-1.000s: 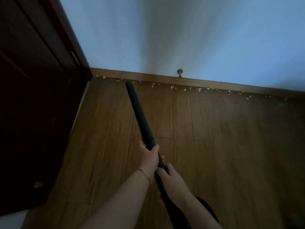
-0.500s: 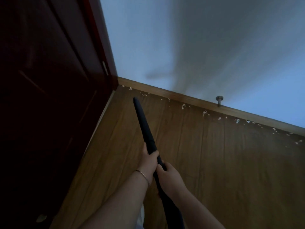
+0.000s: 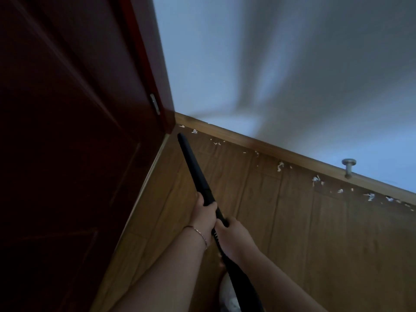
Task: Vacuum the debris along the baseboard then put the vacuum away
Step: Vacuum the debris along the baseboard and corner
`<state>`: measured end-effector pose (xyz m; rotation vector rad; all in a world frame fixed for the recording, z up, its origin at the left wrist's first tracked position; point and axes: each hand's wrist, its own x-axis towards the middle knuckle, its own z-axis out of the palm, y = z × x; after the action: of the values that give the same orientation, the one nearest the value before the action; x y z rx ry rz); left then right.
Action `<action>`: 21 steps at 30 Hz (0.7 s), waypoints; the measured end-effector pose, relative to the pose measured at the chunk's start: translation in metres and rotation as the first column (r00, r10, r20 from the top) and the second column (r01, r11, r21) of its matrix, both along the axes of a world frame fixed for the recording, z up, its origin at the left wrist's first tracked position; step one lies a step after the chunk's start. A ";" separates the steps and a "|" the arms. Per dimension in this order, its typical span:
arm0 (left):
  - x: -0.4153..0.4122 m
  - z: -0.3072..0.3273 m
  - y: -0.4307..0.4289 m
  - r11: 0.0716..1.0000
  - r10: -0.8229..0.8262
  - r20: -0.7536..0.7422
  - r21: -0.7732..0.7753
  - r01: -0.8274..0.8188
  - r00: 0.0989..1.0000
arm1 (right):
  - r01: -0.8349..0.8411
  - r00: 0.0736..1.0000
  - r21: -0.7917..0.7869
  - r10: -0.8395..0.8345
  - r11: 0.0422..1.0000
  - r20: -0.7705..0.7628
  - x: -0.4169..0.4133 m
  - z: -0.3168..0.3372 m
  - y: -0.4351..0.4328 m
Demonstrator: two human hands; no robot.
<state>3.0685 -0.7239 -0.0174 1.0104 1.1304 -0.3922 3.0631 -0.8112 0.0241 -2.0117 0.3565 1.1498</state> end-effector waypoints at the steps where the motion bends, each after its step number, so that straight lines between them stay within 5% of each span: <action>1: 0.009 -0.004 0.004 1.000 -0.001 -0.010 -0.002 0.001 1.000 | -0.001 1.000 -0.009 0.001 1.000 -0.015 0.009 -0.005 0.005; 15: 0.096 -0.060 0.043 0.999 0.036 -0.070 0.029 -0.034 0.997 | -0.093 0.991 0.013 0.094 0.996 -0.094 0.102 -0.073 0.042; 21: 0.093 -0.059 0.046 0.998 -0.029 -0.080 0.045 0.033 0.996 | 0.005 0.991 -0.014 -0.007 1.000 -0.131 0.094 -0.073 0.047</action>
<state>3.1614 -0.6775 -0.0764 1.0612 1.2013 -0.4361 3.1574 -0.7639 -0.0493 -1.9504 0.4368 1.2824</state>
